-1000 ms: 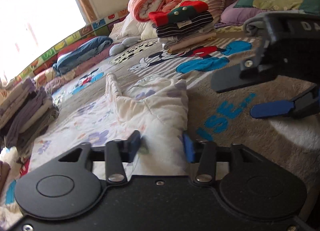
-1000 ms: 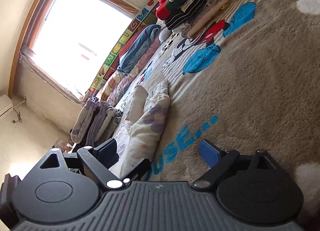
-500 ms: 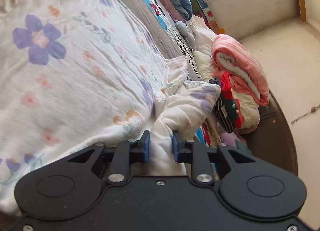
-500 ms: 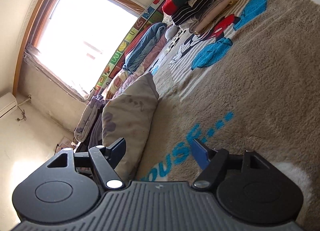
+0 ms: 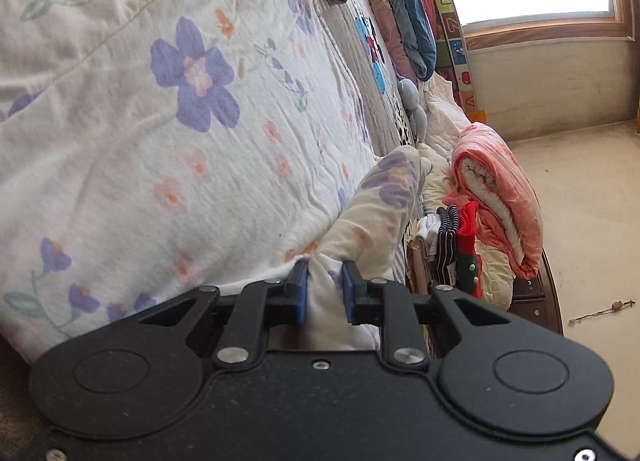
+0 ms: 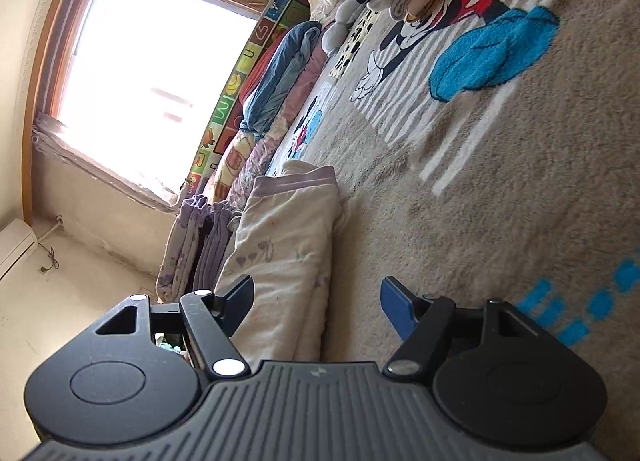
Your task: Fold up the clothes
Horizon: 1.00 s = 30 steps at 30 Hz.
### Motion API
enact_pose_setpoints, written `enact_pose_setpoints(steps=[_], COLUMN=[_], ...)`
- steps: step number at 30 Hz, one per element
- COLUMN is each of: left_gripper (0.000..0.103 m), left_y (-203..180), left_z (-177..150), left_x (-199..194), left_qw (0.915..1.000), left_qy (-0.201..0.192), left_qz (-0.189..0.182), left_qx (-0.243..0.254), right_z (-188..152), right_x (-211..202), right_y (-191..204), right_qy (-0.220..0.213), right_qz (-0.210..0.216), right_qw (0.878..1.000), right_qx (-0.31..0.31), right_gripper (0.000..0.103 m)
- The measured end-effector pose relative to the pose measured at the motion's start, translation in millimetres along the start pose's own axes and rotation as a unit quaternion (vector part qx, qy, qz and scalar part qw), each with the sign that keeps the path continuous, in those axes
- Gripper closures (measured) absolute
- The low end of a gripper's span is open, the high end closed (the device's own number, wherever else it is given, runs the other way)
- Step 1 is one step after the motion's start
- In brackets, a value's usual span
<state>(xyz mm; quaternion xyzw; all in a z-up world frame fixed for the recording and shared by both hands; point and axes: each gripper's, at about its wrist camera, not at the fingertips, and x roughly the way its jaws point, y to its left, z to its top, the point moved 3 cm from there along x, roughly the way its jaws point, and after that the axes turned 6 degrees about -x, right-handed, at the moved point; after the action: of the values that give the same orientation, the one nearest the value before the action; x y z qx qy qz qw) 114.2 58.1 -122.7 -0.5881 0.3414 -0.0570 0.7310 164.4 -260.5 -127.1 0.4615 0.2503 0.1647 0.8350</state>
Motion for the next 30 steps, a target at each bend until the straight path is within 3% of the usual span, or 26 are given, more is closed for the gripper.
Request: enact_pose_setpoints(steps=[8,18,20,23,25,30], left_gripper=[0.083,0.083,0.083,0.083,0.082,0.082], left_y=[4.8,8.5,8.7,6.6,6.0,-7.8], left_z=[2.6,5.6,5.6,6.0,6.0,2.1], left_x=[0.0,-0.1,-0.2,1.5,0.8,-5.7], left_qw=[1.0,0.9999,0.9999,0.9999,0.9999,0.9988], left_qy=[0.006,0.013,0.013,0.013,0.016,0.007], left_qz=[0.004,0.007,0.008,0.008,0.004,0.005], left_qx=[-0.003,-0.007,-0.005,-0.003,-0.002,0.049], right_z=[14.4,22.4,24.0,25.1,25.5,34.3], right_x=[52.1,84.9,86.0,85.4,82.6,61.7], right_y=[4.7,-4.8,-7.6,-8.1,-4.1,12.2], right_qy=[0.001,-0.002,-0.004,-0.005,-0.009,-0.027], right_qz=[0.005,0.016,0.022,0.034,0.037,0.054], right_qw=[1.0,0.999,0.999,0.999,0.999,0.998], right_qx=[0.017,0.029,0.036,0.041,0.033,0.011], right_gripper=[0.035,0.051,0.056,0.072,0.09,0.093])
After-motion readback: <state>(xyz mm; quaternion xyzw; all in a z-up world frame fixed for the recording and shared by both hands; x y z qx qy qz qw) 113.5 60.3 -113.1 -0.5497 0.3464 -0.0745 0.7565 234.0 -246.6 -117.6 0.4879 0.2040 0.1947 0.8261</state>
